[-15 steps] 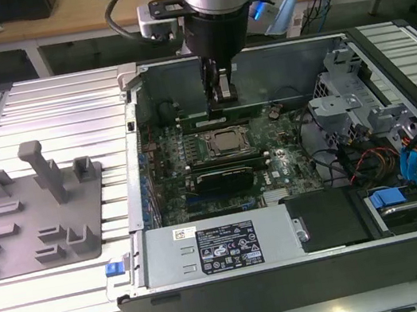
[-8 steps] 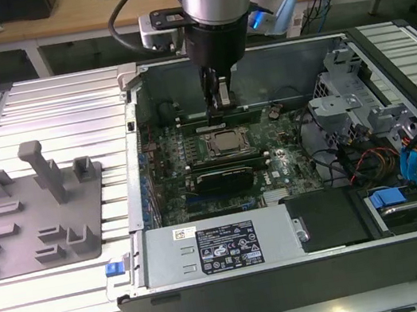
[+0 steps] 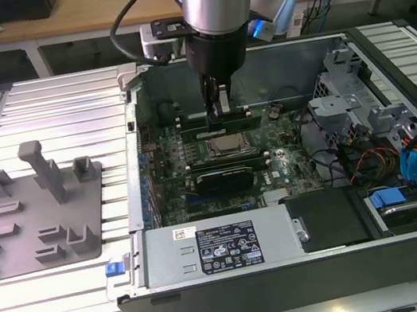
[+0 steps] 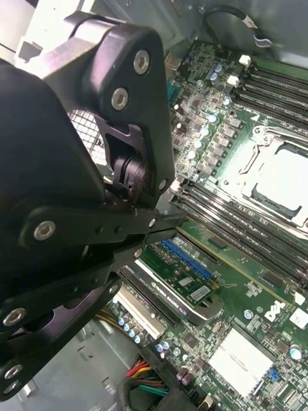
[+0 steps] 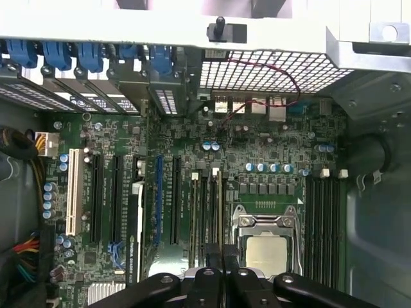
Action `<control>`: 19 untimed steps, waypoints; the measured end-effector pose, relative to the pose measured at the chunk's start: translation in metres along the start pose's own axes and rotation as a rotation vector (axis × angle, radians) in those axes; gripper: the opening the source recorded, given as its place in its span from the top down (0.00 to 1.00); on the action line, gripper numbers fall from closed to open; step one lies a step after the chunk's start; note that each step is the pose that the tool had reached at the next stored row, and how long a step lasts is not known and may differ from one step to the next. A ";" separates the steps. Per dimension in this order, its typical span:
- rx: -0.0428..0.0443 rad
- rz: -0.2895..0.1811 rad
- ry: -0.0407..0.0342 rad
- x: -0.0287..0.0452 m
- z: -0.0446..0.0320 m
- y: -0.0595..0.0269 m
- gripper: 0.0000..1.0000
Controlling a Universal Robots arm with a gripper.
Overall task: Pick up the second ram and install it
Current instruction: 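Pick up the second ram and move it above second insertion slot, then insert the second ram into the second slot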
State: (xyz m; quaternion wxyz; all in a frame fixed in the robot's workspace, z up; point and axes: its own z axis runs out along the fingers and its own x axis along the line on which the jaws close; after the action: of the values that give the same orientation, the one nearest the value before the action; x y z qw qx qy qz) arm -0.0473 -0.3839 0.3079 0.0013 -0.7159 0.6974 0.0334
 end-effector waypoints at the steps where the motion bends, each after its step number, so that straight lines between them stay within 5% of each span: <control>1: 0.0001 0.000 -0.0003 0.0000 0.0002 0.0000 0.91; 19: 0.0001 0.001 -0.0003 0.0005 0.0109 -0.0005 0.91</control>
State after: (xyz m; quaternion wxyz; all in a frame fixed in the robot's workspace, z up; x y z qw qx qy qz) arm -0.0473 -0.3839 0.2970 0.0014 -0.7157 0.6976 0.0335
